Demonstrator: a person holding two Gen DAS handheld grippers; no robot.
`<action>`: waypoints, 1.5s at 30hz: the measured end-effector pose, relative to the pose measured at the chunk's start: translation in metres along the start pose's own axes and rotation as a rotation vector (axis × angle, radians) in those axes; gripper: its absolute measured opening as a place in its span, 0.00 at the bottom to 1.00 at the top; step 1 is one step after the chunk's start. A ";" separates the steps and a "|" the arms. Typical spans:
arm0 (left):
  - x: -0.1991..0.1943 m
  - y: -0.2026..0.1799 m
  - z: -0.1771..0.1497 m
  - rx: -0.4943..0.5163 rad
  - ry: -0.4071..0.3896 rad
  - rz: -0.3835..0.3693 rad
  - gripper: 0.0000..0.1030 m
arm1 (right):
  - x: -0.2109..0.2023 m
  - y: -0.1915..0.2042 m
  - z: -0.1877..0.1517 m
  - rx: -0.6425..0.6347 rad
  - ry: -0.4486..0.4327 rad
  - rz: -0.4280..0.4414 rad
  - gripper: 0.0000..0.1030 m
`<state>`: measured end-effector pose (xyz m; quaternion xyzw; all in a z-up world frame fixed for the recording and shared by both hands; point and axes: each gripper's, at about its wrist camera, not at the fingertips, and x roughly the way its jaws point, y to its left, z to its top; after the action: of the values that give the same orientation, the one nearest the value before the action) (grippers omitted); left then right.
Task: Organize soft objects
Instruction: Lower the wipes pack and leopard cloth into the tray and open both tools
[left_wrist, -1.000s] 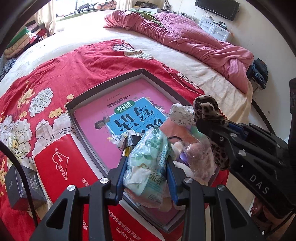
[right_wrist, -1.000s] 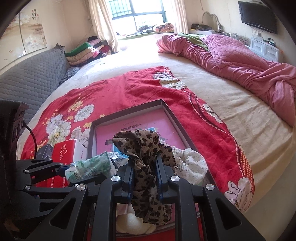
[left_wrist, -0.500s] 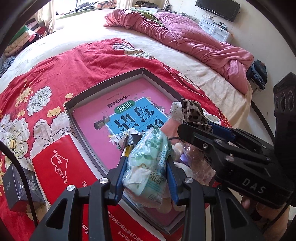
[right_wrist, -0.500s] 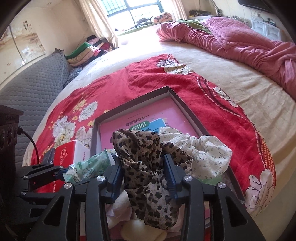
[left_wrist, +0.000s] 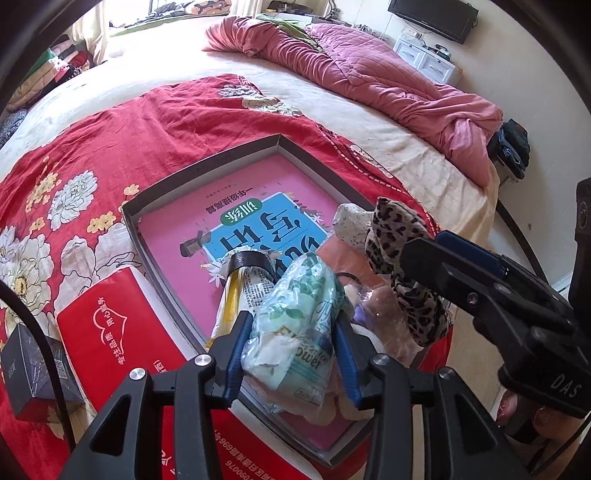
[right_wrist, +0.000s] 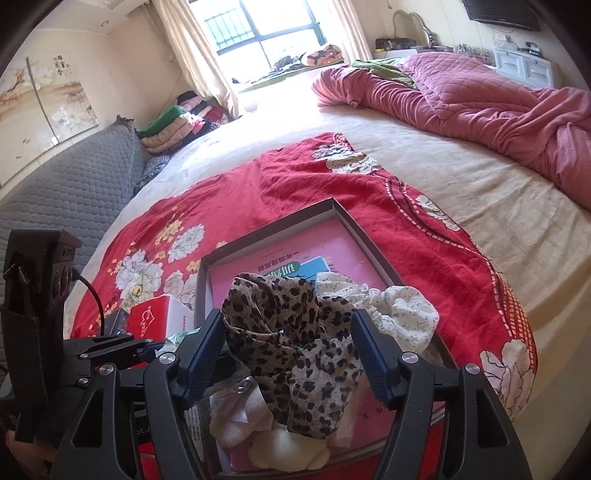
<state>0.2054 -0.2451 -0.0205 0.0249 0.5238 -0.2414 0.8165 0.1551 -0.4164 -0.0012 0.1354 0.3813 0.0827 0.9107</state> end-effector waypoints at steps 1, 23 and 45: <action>0.000 0.000 0.000 0.000 0.001 -0.001 0.42 | -0.002 -0.002 0.000 0.010 -0.003 -0.003 0.69; -0.003 0.001 0.000 -0.006 -0.007 -0.005 0.45 | -0.034 -0.008 0.002 0.045 -0.093 -0.039 0.70; -0.005 0.005 0.003 -0.021 -0.016 -0.002 0.52 | -0.034 -0.014 -0.010 0.053 -0.060 -0.100 0.70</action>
<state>0.2084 -0.2395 -0.0160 0.0136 0.5198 -0.2368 0.8207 0.1248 -0.4367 0.0108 0.1424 0.3623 0.0227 0.9208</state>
